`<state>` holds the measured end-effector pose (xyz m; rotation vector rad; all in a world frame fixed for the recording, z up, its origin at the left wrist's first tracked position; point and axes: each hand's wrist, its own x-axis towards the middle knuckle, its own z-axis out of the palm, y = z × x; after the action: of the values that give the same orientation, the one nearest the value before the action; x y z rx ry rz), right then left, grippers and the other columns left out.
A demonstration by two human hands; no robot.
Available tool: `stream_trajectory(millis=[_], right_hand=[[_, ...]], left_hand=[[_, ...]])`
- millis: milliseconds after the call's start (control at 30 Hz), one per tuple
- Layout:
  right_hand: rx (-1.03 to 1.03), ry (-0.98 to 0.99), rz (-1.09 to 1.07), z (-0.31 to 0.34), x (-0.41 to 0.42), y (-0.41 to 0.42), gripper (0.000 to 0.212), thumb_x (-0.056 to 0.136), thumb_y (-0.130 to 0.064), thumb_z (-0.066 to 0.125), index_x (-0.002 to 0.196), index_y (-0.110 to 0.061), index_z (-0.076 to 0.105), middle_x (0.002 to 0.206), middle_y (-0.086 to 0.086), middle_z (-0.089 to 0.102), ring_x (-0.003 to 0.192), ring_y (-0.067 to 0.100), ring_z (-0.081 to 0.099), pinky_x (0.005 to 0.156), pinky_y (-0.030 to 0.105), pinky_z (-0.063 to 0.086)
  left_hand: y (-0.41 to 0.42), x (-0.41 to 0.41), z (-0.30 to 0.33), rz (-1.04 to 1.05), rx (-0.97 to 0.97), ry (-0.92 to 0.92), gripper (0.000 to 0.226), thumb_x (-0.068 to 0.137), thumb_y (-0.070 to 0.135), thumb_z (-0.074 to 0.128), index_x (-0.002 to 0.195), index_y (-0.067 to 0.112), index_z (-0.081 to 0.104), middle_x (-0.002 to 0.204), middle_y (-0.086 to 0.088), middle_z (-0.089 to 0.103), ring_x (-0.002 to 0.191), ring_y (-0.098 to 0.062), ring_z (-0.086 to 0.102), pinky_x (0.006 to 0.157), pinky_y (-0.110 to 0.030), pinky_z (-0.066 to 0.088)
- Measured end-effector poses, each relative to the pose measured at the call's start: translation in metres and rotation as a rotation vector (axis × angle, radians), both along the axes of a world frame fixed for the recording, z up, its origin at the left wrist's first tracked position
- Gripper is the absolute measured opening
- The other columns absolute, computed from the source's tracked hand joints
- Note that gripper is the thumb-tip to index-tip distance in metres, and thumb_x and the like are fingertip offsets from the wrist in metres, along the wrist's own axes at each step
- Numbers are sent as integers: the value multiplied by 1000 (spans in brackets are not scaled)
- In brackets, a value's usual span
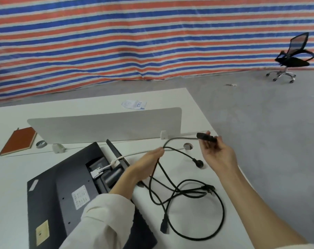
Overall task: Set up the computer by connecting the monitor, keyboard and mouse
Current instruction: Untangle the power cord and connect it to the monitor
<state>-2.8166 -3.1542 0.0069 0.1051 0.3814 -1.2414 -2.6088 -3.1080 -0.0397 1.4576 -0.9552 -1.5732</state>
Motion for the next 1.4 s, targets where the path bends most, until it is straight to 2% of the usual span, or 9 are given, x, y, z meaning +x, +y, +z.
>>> stream_trajectory(millis=[100, 233, 467, 633, 867, 1000, 1167, 1300, 1400], right_hand=[[-16, 145, 17, -4, -17, -4, 21, 96, -25, 48, 82, -11, 54, 68, 1, 64, 85, 17, 63, 76, 36, 50], [-121, 263, 52, 7, -30, -5, 19, 95, -26, 50, 84, -15, 61, 64, -2, 60, 75, 14, 60, 74, 27, 48], [-239, 473, 194, 1, 5, 5, 16, 92, -11, 53, 80, -6, 63, 61, 2, 61, 64, 13, 64, 73, 26, 58], [-308, 840, 324, -20, 64, 42, 21, 91, -7, 57, 70, -5, 56, 57, 5, 55, 55, 11, 60, 63, 22, 57], [-428, 1133, 452, -36, 119, 92, 24, 91, -15, 59, 71, -1, 60, 66, 12, 60, 64, 19, 61, 66, 27, 56], [-850, 1860, 255, -50, 130, 102, 35, 90, -34, 55, 70, -6, 60, 67, 4, 60, 69, 23, 55, 66, 37, 45], [-1888, 2232, -194, -75, 166, 119, 24, 81, -39, 51, 91, -21, 64, 99, 1, 56, 97, 23, 51, 90, 41, 35], [-2063, 2276, -182, -91, 207, 137, 23, 82, -35, 49, 97, -19, 59, 104, 3, 54, 101, 23, 49, 91, 43, 36], [-2095, 2345, 182, -97, 234, 144, 23, 72, -23, 68, 93, -20, 60, 81, -1, 58, 72, 20, 58, 62, 31, 37]], left_hand=[[-5, -38, 0, -34, 87, 74, 42, 100, 39, 36, 132, 14, 47, 140, 4, 46, 125, -1, 44, 105, -16, 28], [-12, -60, -8, -6, 105, 102, 61, 97, 53, 31, 147, 18, 28, 156, -1, 23, 146, -23, 12, 116, -43, 3], [11, -23, 4, 338, -102, 34, 35, 98, 31, 45, 121, 8, 56, 118, -3, 61, 120, -23, 53, 98, -31, 37], [69, 19, 30, 377, -272, -237, 18, 94, 24, 54, 108, 17, 63, 107, -1, 69, 102, -14, 63, 91, -28, 48], [116, 54, 7, 163, -246, -652, 9, 87, 18, 64, 94, 20, 69, 73, 9, 61, 63, 1, 52, 67, -18, 40], [140, 90, -11, 124, -79, -481, 13, 90, 15, 61, 101, 13, 68, 86, -4, 67, 78, -10, 58, 72, -15, 43], [163, 159, -23, -61, 3, -384, 17, 93, 14, 57, 103, 17, 71, 90, 4, 71, 87, -2, 62, 95, -20, 43], [170, 203, -36, -183, 37, -458, 19, 93, 13, 57, 100, 23, 71, 89, 7, 68, 85, -1, 58, 91, -20, 39], [171, 216, -48, -199, 61, -456, 14, 91, 19, 59, 98, 21, 71, 85, 7, 65, 83, -6, 54, 83, -25, 39]])
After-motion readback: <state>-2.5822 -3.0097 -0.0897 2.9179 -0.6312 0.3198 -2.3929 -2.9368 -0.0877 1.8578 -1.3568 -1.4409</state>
